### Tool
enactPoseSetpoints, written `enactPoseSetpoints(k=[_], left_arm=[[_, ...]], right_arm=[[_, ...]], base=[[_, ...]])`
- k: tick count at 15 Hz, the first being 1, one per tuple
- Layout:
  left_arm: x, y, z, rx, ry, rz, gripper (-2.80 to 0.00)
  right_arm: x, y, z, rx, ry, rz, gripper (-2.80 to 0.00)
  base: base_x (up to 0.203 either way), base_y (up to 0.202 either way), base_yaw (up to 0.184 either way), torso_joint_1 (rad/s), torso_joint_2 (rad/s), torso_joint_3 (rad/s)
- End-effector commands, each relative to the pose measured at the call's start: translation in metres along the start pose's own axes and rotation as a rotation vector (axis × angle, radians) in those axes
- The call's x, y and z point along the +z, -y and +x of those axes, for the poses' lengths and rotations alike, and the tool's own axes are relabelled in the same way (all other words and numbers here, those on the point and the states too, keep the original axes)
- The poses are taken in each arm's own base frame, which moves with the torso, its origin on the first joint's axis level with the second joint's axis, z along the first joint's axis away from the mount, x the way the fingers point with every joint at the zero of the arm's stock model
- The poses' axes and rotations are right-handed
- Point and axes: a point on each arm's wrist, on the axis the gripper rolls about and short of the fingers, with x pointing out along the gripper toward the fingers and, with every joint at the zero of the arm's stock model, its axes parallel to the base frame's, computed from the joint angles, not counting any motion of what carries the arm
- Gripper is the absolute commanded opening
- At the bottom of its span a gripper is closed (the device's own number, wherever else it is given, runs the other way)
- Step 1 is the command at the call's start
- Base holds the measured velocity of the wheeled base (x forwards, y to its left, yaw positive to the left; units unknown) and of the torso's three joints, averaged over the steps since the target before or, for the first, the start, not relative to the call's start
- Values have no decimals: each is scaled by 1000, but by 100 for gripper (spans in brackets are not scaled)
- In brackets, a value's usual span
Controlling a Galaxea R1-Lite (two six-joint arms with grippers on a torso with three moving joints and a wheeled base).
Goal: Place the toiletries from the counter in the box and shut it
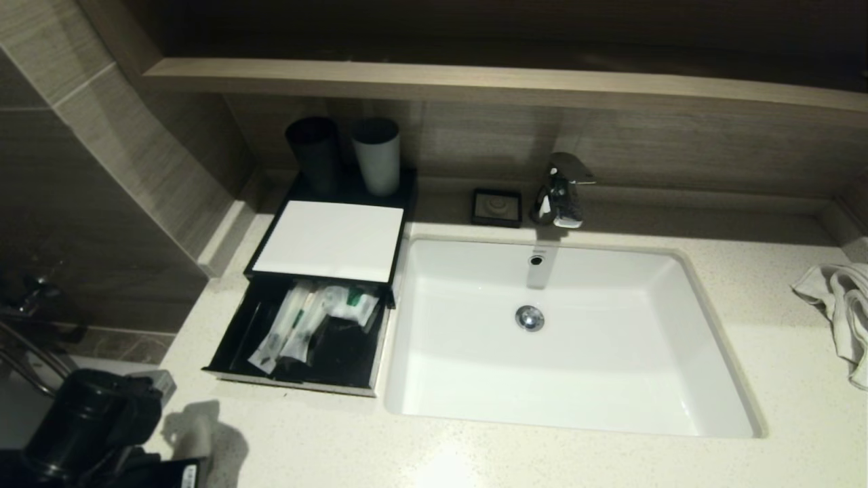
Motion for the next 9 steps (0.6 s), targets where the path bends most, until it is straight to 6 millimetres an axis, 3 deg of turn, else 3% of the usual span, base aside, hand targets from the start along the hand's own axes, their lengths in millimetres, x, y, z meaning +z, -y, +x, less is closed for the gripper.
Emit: enactPoseSetpoints(k=[1, 9], left_arm=[[1, 0, -2, -1, 12, -6, -280], [4, -9, -35, -51, 159, -18, -280]], right_arm=[[0, 0, 0, 0, -1, 0, -280], [0, 0, 0, 1, 0, 0, -280]], base=[[0, 0, 0, 0, 0, 0], [0, 0, 0, 0, 0, 0]])
